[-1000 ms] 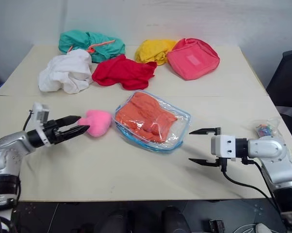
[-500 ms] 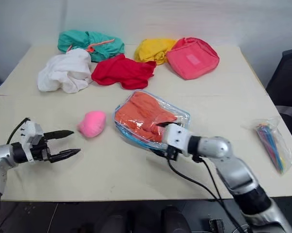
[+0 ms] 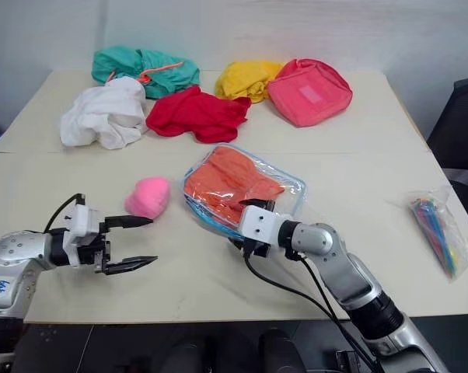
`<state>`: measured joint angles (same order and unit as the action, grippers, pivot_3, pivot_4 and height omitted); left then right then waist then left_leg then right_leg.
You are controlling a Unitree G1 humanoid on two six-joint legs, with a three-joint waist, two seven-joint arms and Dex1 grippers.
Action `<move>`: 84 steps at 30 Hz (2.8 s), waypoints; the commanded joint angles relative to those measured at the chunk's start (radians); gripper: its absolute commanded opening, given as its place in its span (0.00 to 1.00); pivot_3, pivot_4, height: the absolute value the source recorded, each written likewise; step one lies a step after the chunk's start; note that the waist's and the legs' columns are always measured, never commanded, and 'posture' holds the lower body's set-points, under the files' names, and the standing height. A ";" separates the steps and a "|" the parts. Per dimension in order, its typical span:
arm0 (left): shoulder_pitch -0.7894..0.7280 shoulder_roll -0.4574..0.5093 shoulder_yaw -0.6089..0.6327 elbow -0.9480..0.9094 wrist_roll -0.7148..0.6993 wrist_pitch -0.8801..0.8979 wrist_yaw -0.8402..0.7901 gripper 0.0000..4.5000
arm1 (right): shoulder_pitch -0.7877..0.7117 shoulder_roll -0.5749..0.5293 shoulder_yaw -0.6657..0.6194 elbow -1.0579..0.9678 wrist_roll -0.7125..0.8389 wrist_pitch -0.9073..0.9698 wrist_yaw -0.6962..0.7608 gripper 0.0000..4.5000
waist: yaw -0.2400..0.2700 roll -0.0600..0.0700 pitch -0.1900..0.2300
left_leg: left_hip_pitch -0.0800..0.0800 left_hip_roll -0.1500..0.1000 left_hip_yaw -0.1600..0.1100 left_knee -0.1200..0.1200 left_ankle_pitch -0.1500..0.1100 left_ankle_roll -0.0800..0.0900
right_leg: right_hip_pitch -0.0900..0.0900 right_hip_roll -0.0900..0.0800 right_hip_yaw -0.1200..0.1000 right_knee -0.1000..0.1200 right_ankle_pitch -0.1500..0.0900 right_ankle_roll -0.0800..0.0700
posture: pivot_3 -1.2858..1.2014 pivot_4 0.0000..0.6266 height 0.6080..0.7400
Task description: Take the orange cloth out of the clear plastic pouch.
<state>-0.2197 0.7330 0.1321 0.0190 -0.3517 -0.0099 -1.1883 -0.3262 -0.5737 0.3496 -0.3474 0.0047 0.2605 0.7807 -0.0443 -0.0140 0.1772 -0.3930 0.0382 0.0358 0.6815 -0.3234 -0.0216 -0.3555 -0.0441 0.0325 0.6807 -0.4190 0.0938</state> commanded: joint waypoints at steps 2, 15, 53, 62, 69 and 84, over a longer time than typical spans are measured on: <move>-0.183 -0.055 -0.084 0.108 0.112 -0.204 0.020 0.99 | 0.096 -0.088 -0.123 -0.097 0.081 -0.049 0.067 1.00 | 0.022 0.000 0.000 | 0.000 -0.002 0.000 0.001 0.001 0.002 | 0.003 -0.001 0.000 -0.002 0.000 0.000 | 0.52 0.24 1.00; -0.596 -0.239 -0.306 0.669 0.320 -0.626 -0.009 0.99 | 0.374 -0.159 -0.313 -0.258 0.146 -0.030 0.048 1.00 | 0.016 -0.001 0.000 | 0.001 -0.004 0.001 0.000 0.001 0.003 | 0.004 -0.001 0.001 -0.006 0.000 0.000 | 0.52 0.24 1.00; -0.663 -0.314 -0.280 0.749 0.267 -0.318 -0.096 0.01 | 0.100 0.100 -0.120 -0.167 0.184 0.313 -0.165 1.00 | 0.014 -0.003 0.000 | 0.001 -0.005 0.000 0.001 0.002 0.002 | -0.002 -0.002 0.001 0.002 0.000 0.000 | 0.52 0.24 1.00; -0.658 -0.288 -0.240 0.659 0.240 -0.148 -0.042 0.01 | 0.057 0.191 -0.071 -0.176 0.209 0.317 -0.176 1.00 | 0.013 -0.003 0.000 | 0.000 -0.005 0.000 0.001 0.002 0.002 | -0.004 -0.003 0.001 0.008 0.000 0.000 | 0.52 0.24 1.00; -0.635 -0.271 -0.250 0.571 0.239 -0.059 -0.065 0.01 | 0.039 0.154 -0.063 -0.148 0.190 0.067 -0.054 1.00 | 0.013 -0.003 0.000 | -0.001 -0.005 0.000 0.001 0.002 0.002 | -0.004 -0.003 0.001 0.008 0.000 0.000 | 0.52 0.24 1.00; -0.601 -0.235 -0.248 0.449 0.235 0.097 -0.047 0.00 | -0.095 0.215 0.067 0.055 0.061 0.093 -0.062 0.57 | 0.005 -0.003 0.000 | 0.000 -0.005 -0.001 0.001 0.002 0.002 | -0.004 -0.002 0.001 0.009 0.000 0.000 | 0.52 0.24 1.00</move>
<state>-0.8189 0.4879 -0.1288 0.5115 -0.0912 0.0830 -1.2358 -0.4017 -0.3717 0.4191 -0.2688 0.0777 0.3560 0.7389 -0.0390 -0.0167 0.1773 -0.3933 0.0331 0.0352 0.6828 -0.3214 -0.0199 -0.3600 -0.0465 0.0331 0.6896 -0.4190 0.0940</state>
